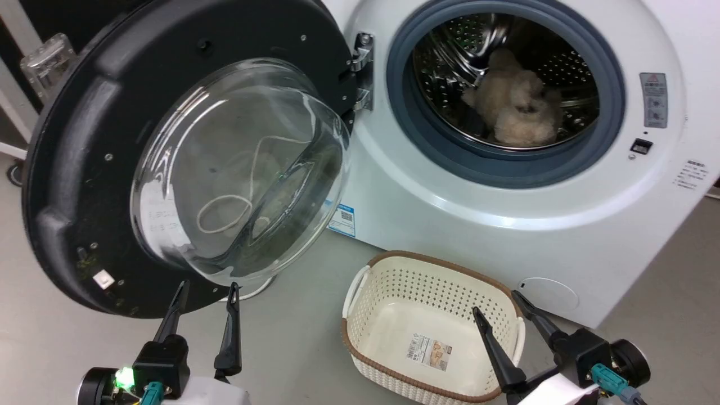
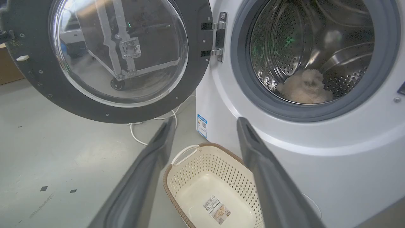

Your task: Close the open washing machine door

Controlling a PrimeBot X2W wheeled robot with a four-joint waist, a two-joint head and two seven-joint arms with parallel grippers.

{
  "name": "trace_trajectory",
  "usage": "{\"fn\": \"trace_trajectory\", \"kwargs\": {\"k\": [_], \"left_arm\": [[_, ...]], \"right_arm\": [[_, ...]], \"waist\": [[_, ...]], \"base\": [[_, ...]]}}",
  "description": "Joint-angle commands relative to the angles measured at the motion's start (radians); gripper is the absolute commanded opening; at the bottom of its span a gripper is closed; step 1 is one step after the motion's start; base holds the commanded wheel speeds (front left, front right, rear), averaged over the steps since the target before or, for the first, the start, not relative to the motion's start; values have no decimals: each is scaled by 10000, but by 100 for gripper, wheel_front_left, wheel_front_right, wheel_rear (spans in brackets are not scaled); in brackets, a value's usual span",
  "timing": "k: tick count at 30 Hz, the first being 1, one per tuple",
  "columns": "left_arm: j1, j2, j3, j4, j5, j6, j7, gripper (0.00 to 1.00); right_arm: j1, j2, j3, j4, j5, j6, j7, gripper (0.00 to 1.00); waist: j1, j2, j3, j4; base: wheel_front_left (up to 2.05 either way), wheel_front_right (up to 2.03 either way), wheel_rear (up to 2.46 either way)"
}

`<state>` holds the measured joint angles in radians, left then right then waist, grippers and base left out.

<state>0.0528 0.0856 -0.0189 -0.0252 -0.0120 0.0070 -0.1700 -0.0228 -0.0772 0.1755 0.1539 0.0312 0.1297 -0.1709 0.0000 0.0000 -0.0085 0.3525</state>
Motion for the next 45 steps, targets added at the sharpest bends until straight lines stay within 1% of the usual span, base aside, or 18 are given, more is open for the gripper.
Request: {"fn": "trace_trajectory", "kwargs": {"k": [1, 20, 21, 22, 23, 27, 29, 32, 33, 36, 38, 42, 45], "left_arm": [[142, 60, 7, -7, -72, 36, -123, 100], [247, 87, 71, -27, -185, -6, -562, 100], [247, 83, 78, -19, -218, -33, -582, 70], [245, 83, 75, -10, -240, -71, -603, 3], [240, 87, 67, -6, -248, -107, -624, 0], [135, 67, 170, -124, -433, -224, -708, 0], [1, 36, 402, -330, -709, -307, -750, 0], [-377, 57, 940, -665, -1302, -587, -813, 0], [-991, 429, 1604, -846, -1838, -879, -875, 0], [-1742, 758, 2552, -700, -2978, -1053, -914, 0], [-2334, 1150, 3093, -349, -3905, -1155, -656, 0], [-3654, 1891, 3982, 686, -5980, -1254, 609, 0], [-4586, 2395, 4611, 1742, -7307, -1193, 1711, 0]], "right_arm": [[-170, -55, 80, 62, 68, 7, -117, 100], [-240, -82, 550, 474, 174, 8, -554, 100], [-237, -83, 566, 489, 178, 9, -574, 100], [-231, -86, 582, 506, 182, 9, -595, 100], [-223, -90, 597, 522, 185, 9, -616, 100], [-120, -105, 583, 555, 187, 9, -699, 100], [-21, -98, 536, 551, 167, 9, -741, 100], [144, -84, 425, 506, 97, 9, -803, 100], [260, -81, 323, 438, -14, 10, -865, 100], [228, -109, 320, 414, -104, 10, -908, 100], [169, -137, 336, 402, -129, 10, -908, 100], [-18, -220, 368, 376, -157, 10, -908, 100], [-186, -281, 420, 367, -155, 10, -908, 100]], "waist": [[0, 0, -4, 69], [0, 0, 8, 954], [0, 0, 9, 996], [0, 0, 9, 1037], [0, 0, 8, 1079], [0, 0, 14, 1254], [0, 0, 12, 1342], [0, 0, 85, 1449], [0, 0, 264, 1434], [0, 0, 482, 1178], [0, 0, 629, 943], [0, 0, 941, 532], [0, 0, 1161, 260]], "base": [[0, 0, 0], [0, 0, 0], [0, 0, 0], [0, 0, 0], [0, 0, 0], [0, 0, 0], [0, 0, 0], [0, 0, 0], [0, 0, 0], [0, 0, 0], [0, 0, 0], [0, 0, 0], [0, 0, 0]]}}
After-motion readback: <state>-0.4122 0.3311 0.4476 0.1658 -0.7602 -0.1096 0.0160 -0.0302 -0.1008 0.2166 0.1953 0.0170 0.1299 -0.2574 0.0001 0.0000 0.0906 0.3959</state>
